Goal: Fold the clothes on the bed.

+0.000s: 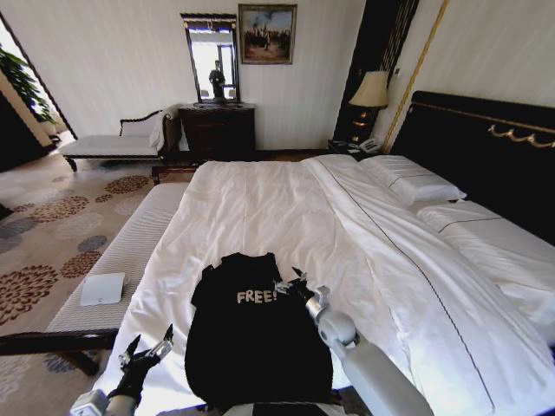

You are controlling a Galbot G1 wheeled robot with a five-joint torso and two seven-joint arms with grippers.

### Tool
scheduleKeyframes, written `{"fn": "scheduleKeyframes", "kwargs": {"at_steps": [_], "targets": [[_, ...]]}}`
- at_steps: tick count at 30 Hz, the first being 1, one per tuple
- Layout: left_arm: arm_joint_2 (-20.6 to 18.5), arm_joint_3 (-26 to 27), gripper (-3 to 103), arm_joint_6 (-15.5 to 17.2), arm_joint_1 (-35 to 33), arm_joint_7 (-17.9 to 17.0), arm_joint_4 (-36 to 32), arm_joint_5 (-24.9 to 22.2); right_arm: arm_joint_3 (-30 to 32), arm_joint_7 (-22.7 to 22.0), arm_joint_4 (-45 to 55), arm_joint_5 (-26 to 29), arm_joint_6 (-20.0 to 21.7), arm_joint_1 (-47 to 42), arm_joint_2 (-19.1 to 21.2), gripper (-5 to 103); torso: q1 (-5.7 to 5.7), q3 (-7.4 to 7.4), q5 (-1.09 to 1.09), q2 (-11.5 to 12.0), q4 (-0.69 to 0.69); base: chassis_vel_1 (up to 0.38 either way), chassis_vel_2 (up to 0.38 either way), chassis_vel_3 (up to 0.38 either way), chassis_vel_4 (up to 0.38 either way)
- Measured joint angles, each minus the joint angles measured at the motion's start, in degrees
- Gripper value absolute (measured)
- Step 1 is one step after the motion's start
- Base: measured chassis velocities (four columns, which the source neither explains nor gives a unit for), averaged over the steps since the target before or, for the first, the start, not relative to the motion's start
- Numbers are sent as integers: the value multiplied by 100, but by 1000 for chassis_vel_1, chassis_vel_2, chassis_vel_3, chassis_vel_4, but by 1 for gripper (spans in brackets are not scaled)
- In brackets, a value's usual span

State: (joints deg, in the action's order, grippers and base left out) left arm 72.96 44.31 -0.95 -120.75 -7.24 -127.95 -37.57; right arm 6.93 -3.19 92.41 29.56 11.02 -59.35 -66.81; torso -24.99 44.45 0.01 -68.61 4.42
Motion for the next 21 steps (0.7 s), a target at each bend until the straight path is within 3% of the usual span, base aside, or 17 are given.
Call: {"fn": "scheduleKeyframes", "kwargs": {"at_steps": [2, 4, 5, 9, 13, 21], "targets": [[-1, 20, 100, -8, -19, 6, -5, -9, -37, 104, -522, -567, -164, 267, 22, 100, 0, 0, 0, 0, -1, 0, 0, 0, 0], [0, 57, 100, -27, -47, 12, -27, -27, -115, 373, -1067, -1602, -563, 480, 116, 100, 0, 0, 1, 0, -2, 0, 0, 0, 0], [0, 57, 100, -27, -47, 12, -27, -27, -115, 373, -1067, -1602, -563, 480, 116, 100, 0, 0, 1, 0, -2, 0, 0, 0, 0], [26, 97, 100, -41, -77, 28, -44, -64, -5, 821, -1443, -2613, -1177, 426, 430, 100, 0, 0, -1, 1, -1, 0, 0, 0, 0], [34, 90, 100, -43, -76, 37, -20, -63, 211, 1096, -1455, -3004, -1466, 162, 641, 100, 0, 0, 1, 1, 1, 0, 0, 0, 0], [14, 35, 100, -2, -13, 32, -13, -49, 400, 1411, -661, -3096, -1552, -526, 1047, 100, 0, 0, -1, 0, 1, 0, 0, 0, 0]]}}
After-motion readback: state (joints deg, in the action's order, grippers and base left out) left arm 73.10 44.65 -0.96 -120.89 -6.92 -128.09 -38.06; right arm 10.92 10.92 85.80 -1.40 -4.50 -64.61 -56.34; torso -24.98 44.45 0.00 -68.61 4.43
